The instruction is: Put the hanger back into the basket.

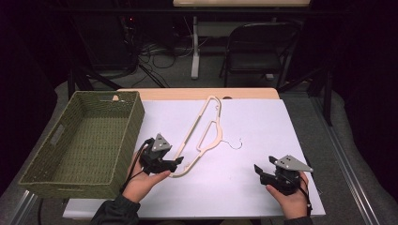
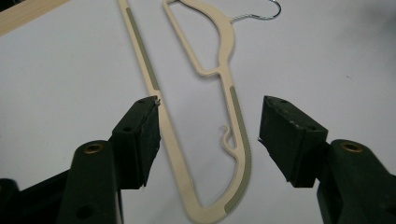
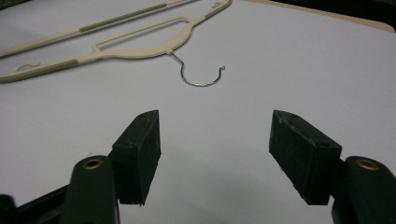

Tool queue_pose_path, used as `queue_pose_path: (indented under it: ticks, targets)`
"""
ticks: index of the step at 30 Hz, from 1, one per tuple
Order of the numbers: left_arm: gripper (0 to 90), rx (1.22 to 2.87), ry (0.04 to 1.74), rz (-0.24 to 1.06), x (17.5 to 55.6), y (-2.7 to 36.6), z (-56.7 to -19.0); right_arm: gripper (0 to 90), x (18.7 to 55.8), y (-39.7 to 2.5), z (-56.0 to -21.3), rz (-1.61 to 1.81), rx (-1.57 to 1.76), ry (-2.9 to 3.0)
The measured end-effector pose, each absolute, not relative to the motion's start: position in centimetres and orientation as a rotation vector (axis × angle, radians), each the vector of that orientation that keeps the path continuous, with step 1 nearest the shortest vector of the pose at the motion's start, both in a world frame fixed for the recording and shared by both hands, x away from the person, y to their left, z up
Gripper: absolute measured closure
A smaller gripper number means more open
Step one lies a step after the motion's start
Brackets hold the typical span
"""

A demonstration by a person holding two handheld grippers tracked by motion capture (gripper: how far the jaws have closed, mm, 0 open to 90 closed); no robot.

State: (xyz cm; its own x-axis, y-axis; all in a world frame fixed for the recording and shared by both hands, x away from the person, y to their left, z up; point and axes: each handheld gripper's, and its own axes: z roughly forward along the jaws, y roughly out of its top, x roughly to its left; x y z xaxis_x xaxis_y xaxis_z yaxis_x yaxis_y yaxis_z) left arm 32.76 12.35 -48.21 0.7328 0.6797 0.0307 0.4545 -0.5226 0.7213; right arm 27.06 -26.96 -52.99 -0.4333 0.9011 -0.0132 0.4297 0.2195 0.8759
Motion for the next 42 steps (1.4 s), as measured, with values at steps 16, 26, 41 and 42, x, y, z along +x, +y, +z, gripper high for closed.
queue_pose_path:
  ticks: [16, 26, 41, 42]
  targets:
    - [43.1, 2.287, 0.858, 0.36, 35.4, 9.3, -48.8, 33.9, 27.0, -27.4, -53.0, 1.155, 1.233, 1.957]
    - [47.5, 2.366, 0.88, 0.279, 37.1, 7.8, -48.8, 33.9, 27.1, -27.5, -53.0, 1.157, 1.242, 1.96]
    - [47.8, 2.505, 1.005, 0.131, 39.6, 6.7, -49.1, 33.9, 27.1, -27.5, -53.1, 1.166, 1.249, 1.963]
    - [47.7, 2.505, 1.005, 0.131, 39.6, 6.7, -49.1, 33.9, 27.1, -27.5, -53.1, 1.166, 1.249, 1.963]
